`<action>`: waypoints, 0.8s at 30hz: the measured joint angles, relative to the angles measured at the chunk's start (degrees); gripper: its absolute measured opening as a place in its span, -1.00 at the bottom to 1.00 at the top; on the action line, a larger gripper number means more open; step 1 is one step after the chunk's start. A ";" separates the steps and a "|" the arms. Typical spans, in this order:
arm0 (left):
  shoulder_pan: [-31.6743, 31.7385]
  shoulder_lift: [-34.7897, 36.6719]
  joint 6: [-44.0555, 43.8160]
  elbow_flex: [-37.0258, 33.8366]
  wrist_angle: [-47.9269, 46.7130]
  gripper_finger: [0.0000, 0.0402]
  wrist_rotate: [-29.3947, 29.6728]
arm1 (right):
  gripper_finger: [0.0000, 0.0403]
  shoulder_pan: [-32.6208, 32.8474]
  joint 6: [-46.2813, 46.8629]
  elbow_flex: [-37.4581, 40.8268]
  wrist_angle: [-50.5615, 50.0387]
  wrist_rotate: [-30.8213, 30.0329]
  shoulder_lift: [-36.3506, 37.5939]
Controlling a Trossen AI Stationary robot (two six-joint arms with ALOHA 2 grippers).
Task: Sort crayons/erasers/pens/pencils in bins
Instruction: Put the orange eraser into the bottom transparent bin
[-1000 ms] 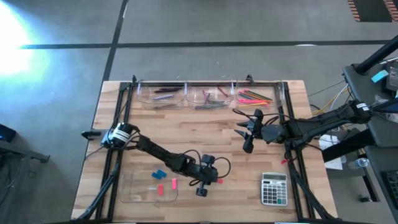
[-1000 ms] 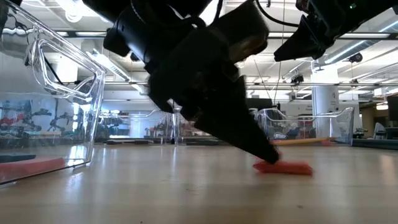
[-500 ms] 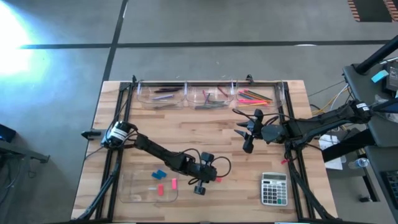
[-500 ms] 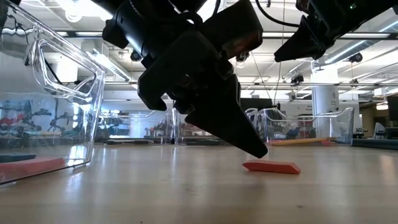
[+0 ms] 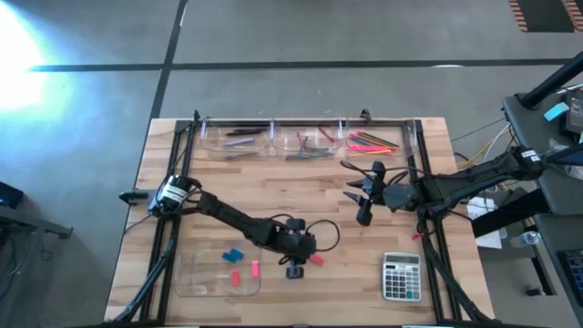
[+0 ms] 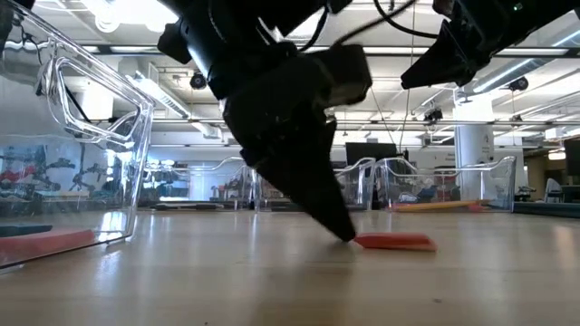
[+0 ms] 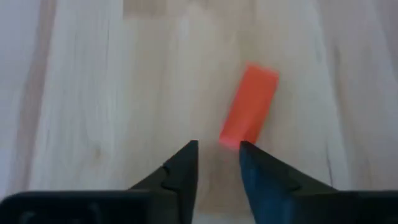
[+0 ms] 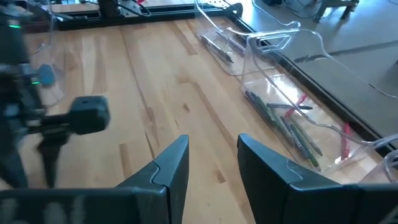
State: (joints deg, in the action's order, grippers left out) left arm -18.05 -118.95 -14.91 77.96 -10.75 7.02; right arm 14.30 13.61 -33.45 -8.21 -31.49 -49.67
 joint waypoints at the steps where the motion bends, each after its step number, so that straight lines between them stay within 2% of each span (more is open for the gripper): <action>1: 0.41 0.08 -1.22 0.02 -1.29 -0.45 -0.90 | -0.37 0.33 0.00 0.00 0.00 0.02 0.00; 6: 2.90 0.38 -6.75 -0.35 -1.47 -0.18 -10.33 | -0.37 3.96 -0.75 0.00 -0.15 0.46 -0.08; 11: 3.63 0.38 -9.16 -0.42 -1.07 -0.02 -12.60 | -0.40 10.15 -0.98 0.00 0.37 1.68 -3.42; 19: 3.96 0.38 -13.63 -0.64 -0.19 0.04 -16.63 | -0.51 19.43 0.86 0.00 6.50 2.09 -18.70; 24: 3.77 0.38 -16.03 -1.01 0.19 0.04 -18.85 | -0.70 22.77 -0.37 -0.01 15.45 2.08 -28.13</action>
State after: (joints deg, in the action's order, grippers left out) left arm -14.28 -118.56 -30.94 76.95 -10.56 -11.83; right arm 37.07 13.23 -33.47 7.24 -29.41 -77.80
